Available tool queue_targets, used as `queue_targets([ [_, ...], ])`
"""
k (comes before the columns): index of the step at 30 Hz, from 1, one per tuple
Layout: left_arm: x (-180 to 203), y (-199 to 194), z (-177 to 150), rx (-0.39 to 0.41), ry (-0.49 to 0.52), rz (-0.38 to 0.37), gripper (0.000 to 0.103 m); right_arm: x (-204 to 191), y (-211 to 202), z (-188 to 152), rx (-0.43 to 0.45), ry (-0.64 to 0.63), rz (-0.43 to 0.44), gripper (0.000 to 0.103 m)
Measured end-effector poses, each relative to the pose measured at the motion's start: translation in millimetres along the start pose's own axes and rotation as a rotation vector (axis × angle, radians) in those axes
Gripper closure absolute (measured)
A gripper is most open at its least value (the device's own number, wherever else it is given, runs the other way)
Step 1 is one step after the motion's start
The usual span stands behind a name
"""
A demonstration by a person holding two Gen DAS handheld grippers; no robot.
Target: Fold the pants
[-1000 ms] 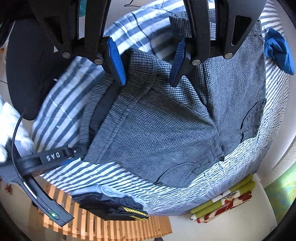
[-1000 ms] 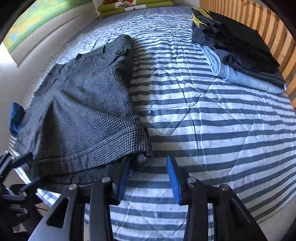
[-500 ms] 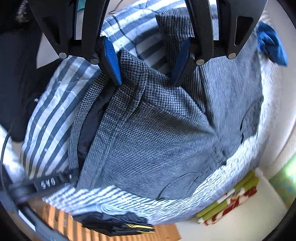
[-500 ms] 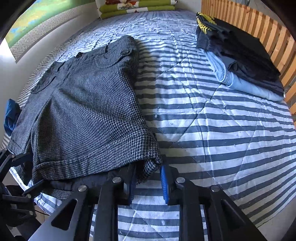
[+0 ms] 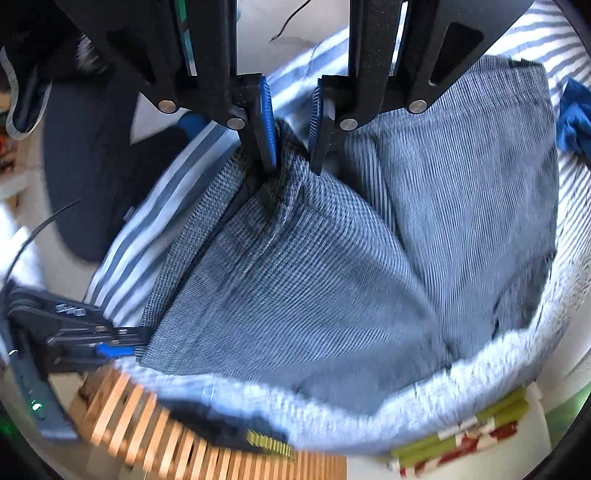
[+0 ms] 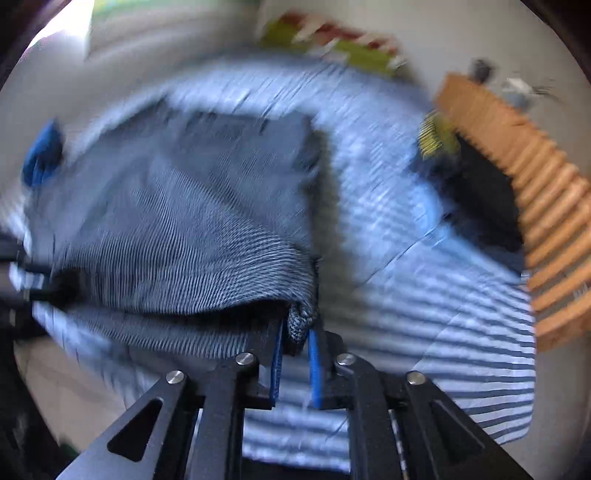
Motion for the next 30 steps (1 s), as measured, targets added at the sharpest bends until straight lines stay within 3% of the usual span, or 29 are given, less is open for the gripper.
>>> queue_targets([
  [1, -2.8, 4.1, -5.2, -0.023, -0.001, 0.0, 0.079, -0.8, 6.2, -8.5, -0.037, -0.01, 0.02, 0.08],
  [4, -5.5, -5.5, -12.2, -0.034, -0.03, -0.061, 0.076, 13.9, 4.0, -18.9, -0.057, 0.047, 0.066, 0.08],
  [6, -8.3, -22.7, -4.3, 0.019, -0.047, -0.071, 0.071, 32.7, -7.6, -16.2, -0.018, 0.129, 0.091, 0.079],
  [8, 1.3, -38.2, 9.3, 0.076, -0.003, -0.048, 0.069, 42.5, -16.8, -8.7, 0.011, 0.194, 0.134, 0.077],
  [10, 11.6, -40.5, 20.2, 0.098, 0.039, -0.039, 0.054, 45.9, -16.9, 1.1, 0.019, 0.234, 0.148, 0.077],
  [11, 20.1, -37.4, 25.4, 0.101, 0.064, -0.035, 0.04, 46.4, -13.1, 5.5, 0.012, 0.245, 0.142, 0.077],
  [12, 30.5, -30.4, 29.4, 0.097, 0.106, -0.019, 0.037, 44.6, -7.9, 8.8, 0.003, 0.248, 0.137, 0.077],
  [16, 50.5, 8.3, 34.7, 0.044, 0.311, 0.143, 0.037, 28.7, 5.6, 6.4, -0.025, 0.245, 0.148, 0.077],
  [19, 47.6, 30.7, 33.4, -0.006, 0.339, 0.151, 0.038, 21.7, 9.3, -2.7, -0.037, 0.255, 0.173, 0.077],
  [20, 46.9, 38.8, 32.9, -0.017, 0.352, 0.151, 0.043, 20.2, 10.1, -5.9, -0.041, 0.257, 0.176, 0.077],
  [21, 46.5, 42.6, 32.7, -0.029, 0.351, 0.131, 0.056, 18.9, 11.2, -7.7, -0.042, 0.256, 0.185, 0.077],
  [24, 45.7, 48.4, 34.1, -0.036, 0.291, 0.068, 0.071, 10.5, 6.3, -11.7, -0.036, 0.223, 0.209, 0.074],
  [30, 34.1, 45.9, 36.2, -0.047, 0.214, -0.013, 0.074, -1.8, -0.1, -15.7, -0.031, 0.111, 0.134, 0.067],
])
Point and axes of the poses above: each gripper's, at about its wrist camera, not at the fingertips, and y roughly the way its jaws point, x to its right, z to its top, the point moved 8 cm from there along y, roughly the way its jaws point, and after that the axes turned 5 degrees about -y, right-handed, at the moved point
